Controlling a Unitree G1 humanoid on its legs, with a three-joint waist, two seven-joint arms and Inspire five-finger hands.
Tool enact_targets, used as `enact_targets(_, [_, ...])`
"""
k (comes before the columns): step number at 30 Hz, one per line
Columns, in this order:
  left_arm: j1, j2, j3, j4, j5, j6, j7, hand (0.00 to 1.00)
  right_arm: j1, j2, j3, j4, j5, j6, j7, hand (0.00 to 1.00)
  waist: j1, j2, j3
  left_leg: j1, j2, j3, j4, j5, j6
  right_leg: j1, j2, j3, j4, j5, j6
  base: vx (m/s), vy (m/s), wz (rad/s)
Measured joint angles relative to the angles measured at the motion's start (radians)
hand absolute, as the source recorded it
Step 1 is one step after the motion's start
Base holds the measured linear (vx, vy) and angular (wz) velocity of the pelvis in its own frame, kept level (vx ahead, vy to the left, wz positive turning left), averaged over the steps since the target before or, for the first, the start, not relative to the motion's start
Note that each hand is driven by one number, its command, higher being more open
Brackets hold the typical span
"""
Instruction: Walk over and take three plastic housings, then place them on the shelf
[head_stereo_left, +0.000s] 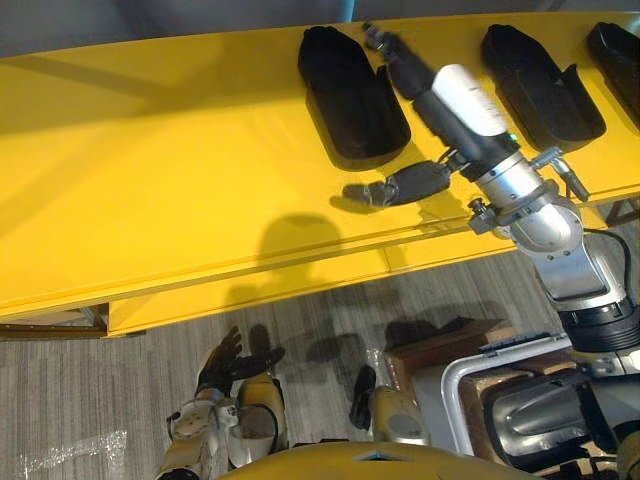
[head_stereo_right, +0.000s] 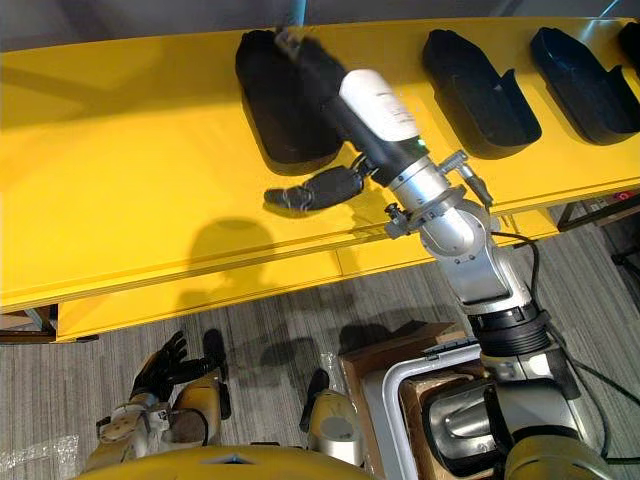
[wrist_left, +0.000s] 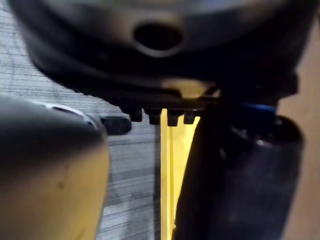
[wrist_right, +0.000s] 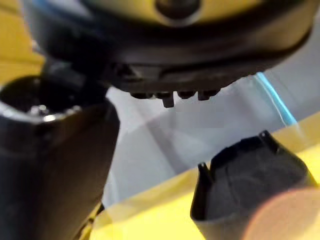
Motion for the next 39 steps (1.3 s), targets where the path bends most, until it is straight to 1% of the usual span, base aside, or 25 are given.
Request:
enact_targets(3, [0.000, 0.003, 0.001, 0.000, 0.000, 0.001, -0.011, 1.00, -0.038, -0.017, 0.058, 0.039, 0.001, 0.050, 0.076, 1.00, 0.003, -0.001, 0.000, -0.001, -0.001, -0.007, 0.000, 0.000, 0.000, 0.006, 0.000, -0.009, -0.002, 0.000, 0.000, 0.00, -0.004, 0.07])
enact_targets(4, [-0.001, 0.004, 0.002, 0.000, 0.000, 0.001, -0.015, 1.00, -0.055, -0.017, 0.077, 0.063, 0.001, 0.068, 0.094, 1.00, 0.004, 0.000, 0.001, -0.001, -0.001, -0.008, 0.000, 0.000, 0.000, 0.006, 0.000, -0.010, -0.005, -0.001, -0.001, -0.02, 0.002, 0.03])
enact_targets(6, [-0.002, 0.007, 0.001, 0.000, 0.000, 0.001, -0.017, 1.00, -0.074, -0.019, 0.097, 0.096, 0.001, 0.084, 0.110, 1.00, 0.007, 0.000, 0.001, -0.003, -0.001, -0.011, 0.000, 0.000, 0.000, 0.007, 0.000, -0.013, -0.007, -0.001, -0.001, -0.01, 0.002, 0.04])
enact_targets(9, [-0.007, 0.009, 0.001, 0.000, 0.000, 0.003, -0.018, 1.00, -0.101, -0.062, 0.131, 0.132, 0.001, 0.099, 0.129, 1.00, 0.024, 0.002, 0.008, -0.004, -0.001, -0.013, 0.000, 0.000, 0.000, 0.007, 0.001, -0.015, -0.007, -0.001, -0.001, 0.00, 0.000, 0.01])
enact_targets(10, [-0.011, 0.010, 0.001, -0.001, 0.000, 0.003, -0.018, 1.00, -0.124, -0.080, 0.147, 0.147, 0.001, 0.102, 0.131, 1.00, 0.027, 0.003, 0.017, -0.004, -0.001, -0.014, 0.000, 0.000, 0.000, 0.007, 0.001, -0.015, -0.006, -0.001, -0.001, 0.00, 0.000, 0.00])
enact_targets(12, [-0.012, 0.013, 0.001, -0.001, 0.000, 0.008, -0.017, 1.00, -0.153, -0.085, 0.162, 0.186, 0.000, 0.106, 0.132, 1.00, 0.029, 0.004, 0.021, -0.005, -0.001, -0.014, 0.000, 0.001, 0.000, 0.007, 0.001, -0.016, -0.002, -0.001, -0.001, 0.00, 0.000, 0.00])
enact_targets(14, [-0.012, 0.018, 0.001, -0.002, 0.000, 0.023, -0.017, 1.00, -0.168, -0.085, 0.166, 0.219, -0.002, 0.126, 0.133, 1.00, 0.032, 0.004, 0.021, -0.006, -0.001, -0.015, -0.001, 0.001, 0.000, 0.006, 0.001, -0.017, -0.002, -0.001, -0.002, 0.00, 0.000, 0.00])
enact_targets(15, [-0.011, 0.019, 0.000, -0.002, 0.000, 0.024, -0.017, 1.00, -0.175, -0.085, 0.171, 0.230, -0.002, 0.131, 0.133, 1.00, 0.032, 0.004, 0.022, -0.007, -0.001, -0.015, -0.001, 0.001, 0.000, 0.006, 0.001, -0.017, -0.002, -0.001, -0.002, 0.00, 0.000, 0.00])
enact_targets(17, [-0.011, 0.019, 0.000, -0.002, -0.001, 0.026, -0.019, 1.00, -0.193, -0.085, 0.184, 0.258, -0.002, 0.163, 0.132, 1.00, 0.034, 0.004, 0.022, -0.007, -0.001, -0.015, -0.001, 0.001, 0.000, 0.005, 0.001, -0.017, -0.002, -0.001, -0.002, 0.00, 0.000, 0.00])
enact_targets(19, [-0.013, 0.019, -0.001, -0.003, -0.003, 0.026, -0.022, 1.00, -0.198, -0.085, 0.186, 0.297, -0.001, 0.185, 0.132, 1.00, 0.043, 0.005, 0.022, -0.007, -0.001, -0.015, -0.001, 0.001, 0.000, 0.005, 0.001, -0.016, -0.002, -0.002, -0.003, 0.00, 0.000, 0.00])
enact_targets(22, [-0.014, 0.018, -0.003, -0.003, -0.005, 0.029, -0.024, 1.00, -0.215, -0.085, 0.186, 0.330, -0.001, 0.192, 0.141, 1.00, 0.050, 0.013, 0.027, -0.006, -0.001, -0.014, -0.001, 0.001, 0.000, 0.005, 0.001, -0.015, 0.002, -0.002, -0.003, 0.00, 0.000, 0.00])
enact_targets(25, [-0.014, 0.017, -0.009, -0.002, -0.006, 0.031, -0.026, 1.00, -0.248, -0.085, 0.190, 0.366, -0.001, 0.183, 0.164, 1.00, 0.054, 0.022, 0.032, -0.003, 0.000, -0.014, -0.006, 0.003, 0.001, 0.004, 0.001, -0.015, 0.005, -0.002, -0.003, -0.02, 0.001, 0.00])
enact_targets(32, [-0.020, 0.017, -0.011, -0.002, -0.010, 0.042, -0.026, 1.00, -0.289, -0.079, 0.197, 0.426, 0.001, 0.161, 0.174, 1.00, 0.062, 0.023, 0.033, -0.003, 0.000, 0.002, -0.014, 0.010, 0.001, -0.015, -0.003, 0.003, 0.019, -0.003, -0.003, -0.01, 0.001, -0.05])
enact_targets(36, [-0.021, 0.017, -0.012, -0.002, -0.010, 0.043, -0.026, 1.00, -0.297, -0.072, 0.200, 0.445, -0.002, 0.163, 0.164, 1.00, 0.062, 0.023, 0.033, 0.001, 0.000, 0.003, -0.029, 0.021, 0.003, -0.022, -0.003, 0.003, 0.028, -0.005, -0.005, -0.01, 0.000, 0.00])
enact_targets(39, [-0.025, 0.017, -0.017, -0.002, -0.010, 0.044, -0.026, 1.00, -0.297, -0.072, 0.200, 0.470, -0.006, 0.165, 0.130, 1.00, 0.067, 0.024, 0.032, 0.003, 0.001, 0.003, -0.049, 0.037, 0.005, -0.030, -0.003, 0.004, 0.042, -0.007, -0.006, -0.01, -0.001, 0.01])
